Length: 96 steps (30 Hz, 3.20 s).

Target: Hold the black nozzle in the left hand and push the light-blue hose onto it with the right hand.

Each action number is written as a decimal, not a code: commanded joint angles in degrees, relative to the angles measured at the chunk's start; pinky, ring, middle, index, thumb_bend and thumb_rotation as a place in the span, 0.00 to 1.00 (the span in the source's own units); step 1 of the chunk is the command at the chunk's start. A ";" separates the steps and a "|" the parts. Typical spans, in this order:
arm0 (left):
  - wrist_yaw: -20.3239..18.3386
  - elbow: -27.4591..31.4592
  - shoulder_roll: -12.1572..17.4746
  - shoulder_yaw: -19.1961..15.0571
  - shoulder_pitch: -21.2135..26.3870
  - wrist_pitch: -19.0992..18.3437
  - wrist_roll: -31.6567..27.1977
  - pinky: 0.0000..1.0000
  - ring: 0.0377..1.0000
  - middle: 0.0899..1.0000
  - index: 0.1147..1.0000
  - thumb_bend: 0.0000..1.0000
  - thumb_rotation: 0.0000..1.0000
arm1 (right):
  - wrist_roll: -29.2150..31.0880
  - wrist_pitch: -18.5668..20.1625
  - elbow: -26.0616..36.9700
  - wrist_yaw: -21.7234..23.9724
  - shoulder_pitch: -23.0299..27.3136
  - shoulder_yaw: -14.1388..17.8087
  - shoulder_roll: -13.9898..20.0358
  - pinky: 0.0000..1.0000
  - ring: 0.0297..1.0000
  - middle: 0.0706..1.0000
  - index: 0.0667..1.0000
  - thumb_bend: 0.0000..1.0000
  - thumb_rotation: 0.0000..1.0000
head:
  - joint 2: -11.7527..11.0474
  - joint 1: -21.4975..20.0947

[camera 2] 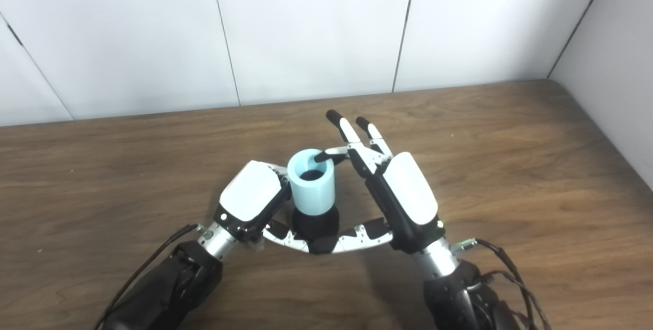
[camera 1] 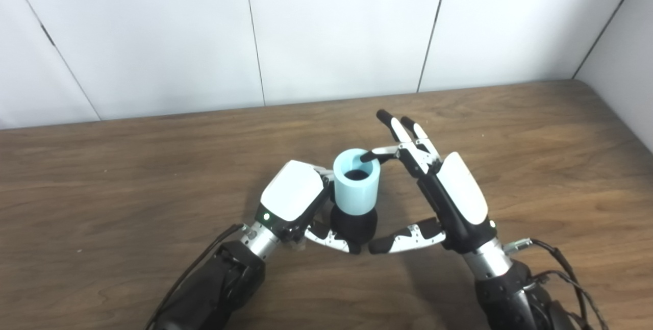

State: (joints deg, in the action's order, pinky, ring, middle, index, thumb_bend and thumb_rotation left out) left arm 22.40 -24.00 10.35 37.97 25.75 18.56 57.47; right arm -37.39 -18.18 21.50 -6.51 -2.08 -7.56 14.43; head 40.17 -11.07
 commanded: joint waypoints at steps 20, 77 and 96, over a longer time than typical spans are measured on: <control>-1.08 -8.71 0.31 4.84 -12.70 -0.03 0.95 0.32 0.33 0.36 0.47 0.51 0.00 | 1.45 -3.80 5.77 -0.26 1.12 3.01 -1.10 1.00 1.00 1.00 1.00 0.99 0.85 | 0.09 -0.22; -13.21 4.91 1.17 3.65 -16.01 -20.22 4.67 0.52 0.56 0.56 0.61 0.92 0.11 | -1.74 3.76 -5.11 -5.05 -6.44 10.64 -9.31 0.96 1.00 1.00 1.00 0.77 0.83 | -0.39 -0.01; -18.52 5.17 -0.20 2.10 -16.27 -26.01 2.20 0.67 0.69 0.70 0.73 0.96 0.17 | 11.51 1.72 -14.33 -11.17 -4.34 14.05 -10.78 0.63 0.71 0.72 0.72 0.31 0.46 | -0.74 -0.36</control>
State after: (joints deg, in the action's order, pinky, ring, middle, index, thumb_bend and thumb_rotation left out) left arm 12.95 -11.82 8.75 38.50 17.65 -2.33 60.03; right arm -26.19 -15.20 7.70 -16.31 -7.01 6.33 3.89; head 39.38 -11.51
